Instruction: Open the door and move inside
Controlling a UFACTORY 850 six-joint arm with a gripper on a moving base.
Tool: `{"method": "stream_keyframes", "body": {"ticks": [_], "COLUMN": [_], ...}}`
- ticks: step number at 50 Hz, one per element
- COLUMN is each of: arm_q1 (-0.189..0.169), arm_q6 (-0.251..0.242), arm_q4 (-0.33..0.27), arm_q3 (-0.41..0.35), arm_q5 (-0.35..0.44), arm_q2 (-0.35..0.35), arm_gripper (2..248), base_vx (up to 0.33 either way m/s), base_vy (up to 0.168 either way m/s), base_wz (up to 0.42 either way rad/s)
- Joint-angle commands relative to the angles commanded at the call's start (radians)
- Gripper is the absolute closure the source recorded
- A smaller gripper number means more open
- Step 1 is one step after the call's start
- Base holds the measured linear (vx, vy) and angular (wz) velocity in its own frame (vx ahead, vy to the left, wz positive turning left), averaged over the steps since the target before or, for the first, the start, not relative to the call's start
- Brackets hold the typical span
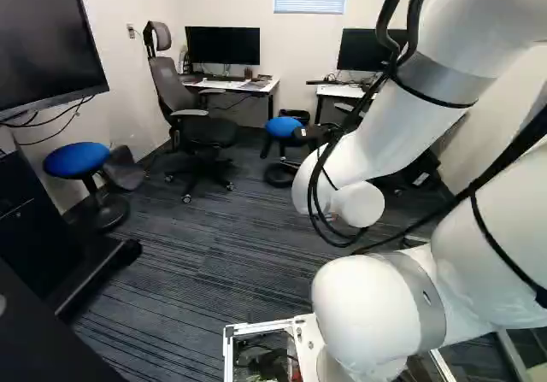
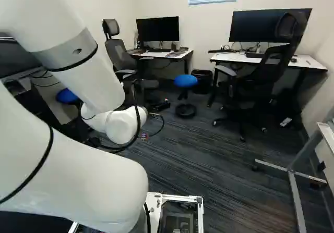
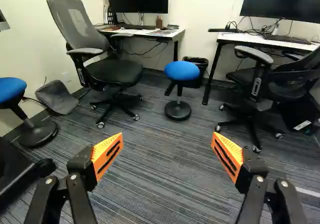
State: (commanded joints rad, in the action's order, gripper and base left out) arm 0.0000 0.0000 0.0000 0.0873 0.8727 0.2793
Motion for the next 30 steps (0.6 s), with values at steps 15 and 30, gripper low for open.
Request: {"method": "stream_keyframes", "body": {"ticks": [15,30], "arm_q1": [0.0,0.0], "arm_q6": [0.0,0.0], "arm_q4": [0.0,0.0], "arm_q3": [0.0,0.0], "arm_q5": [0.0,0.0], "arm_q2": [0.0,0.0], "arm_gripper": [3,3], "base_vx": [0.206,0.209], "base_vy": [0.062,0.059], "base_wz": [0.263,0.243]}}
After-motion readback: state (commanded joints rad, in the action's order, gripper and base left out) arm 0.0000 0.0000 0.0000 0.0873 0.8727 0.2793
